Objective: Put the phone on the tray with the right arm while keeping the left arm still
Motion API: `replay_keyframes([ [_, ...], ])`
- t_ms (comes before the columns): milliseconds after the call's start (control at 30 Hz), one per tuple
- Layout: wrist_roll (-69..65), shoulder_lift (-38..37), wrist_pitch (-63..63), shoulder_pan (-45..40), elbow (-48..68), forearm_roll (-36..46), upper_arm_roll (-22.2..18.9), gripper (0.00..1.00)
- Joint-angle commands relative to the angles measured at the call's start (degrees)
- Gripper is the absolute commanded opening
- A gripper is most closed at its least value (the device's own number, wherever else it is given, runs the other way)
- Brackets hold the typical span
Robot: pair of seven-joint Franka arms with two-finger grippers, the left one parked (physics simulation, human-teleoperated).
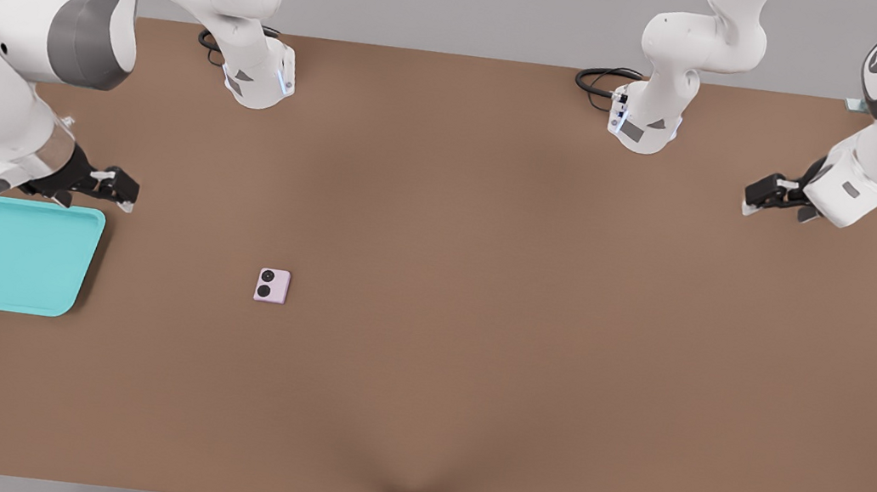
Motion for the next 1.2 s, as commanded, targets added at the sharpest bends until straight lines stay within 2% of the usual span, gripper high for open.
replay_keyframes([
  [0, 1.37, 0.01, 3.36, -0.06, 0.08, 0.26, 0.02, 1.00],
  [67, 2.24, 1.15, 3.97, 0.91, -0.88, 0.43, 1.07, 1.00],
  [167, 2.68, 7.48, 18.11, 1.79, -7.20, 0.26, 4.41, 1.00],
  [267, 11.99, 15.65, 28.49, 6.44, -9.50, -0.18, 4.50, 1.00],
  [367, 18.24, 21.63, 33.32, 6.71, -10.81, -0.18, 4.50, 1.00],
  [433, 19.20, 18.03, 43.34, 6.10, -23.29, -0.09, 4.50, 1.00],
  [500, 20.96, 16.97, 47.65, 5.92, -29.00, -0.09, 4.50, 1.00],
  [633, 29.05, 18.73, 49.67, 6.89, -30.42, -0.09, 4.67, 1.00],
  [733, 29.14, 19.78, 49.94, 6.89, -32.44, -0.09, 4.67, 1.00],
  [833, 29.40, 20.83, 55.82, 6.80, -36.39, -1.50, 4.67, 1.00],
  [1100, 29.49, 24.09, 58.99, 6.62, -36.66, -2.11, 4.67, 1.00],
  [1133, 29.49, 24.00, 58.99, 6.62, -36.66, -2.11, 4.67, 0.97],
  [1167, 29.40, 24.00, 58.99, 6.71, -36.66, -2.20, 4.67, 0.81],
])
